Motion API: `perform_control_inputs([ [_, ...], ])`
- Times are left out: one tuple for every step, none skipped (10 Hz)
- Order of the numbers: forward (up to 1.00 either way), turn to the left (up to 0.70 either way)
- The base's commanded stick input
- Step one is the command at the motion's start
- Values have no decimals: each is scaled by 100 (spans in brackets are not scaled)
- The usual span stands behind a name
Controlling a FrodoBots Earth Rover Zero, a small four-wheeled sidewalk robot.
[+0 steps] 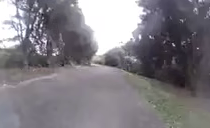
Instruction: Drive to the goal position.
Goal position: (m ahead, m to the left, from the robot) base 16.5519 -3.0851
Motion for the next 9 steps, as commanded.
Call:
perform_control_inputs([
  [100, 0],
  [100, 1],
  [100, 8],
  [100, -7],
  [100, -35],
  [100, -38],
  [100, -40],
  [100, -40],
  [100, -40],
])
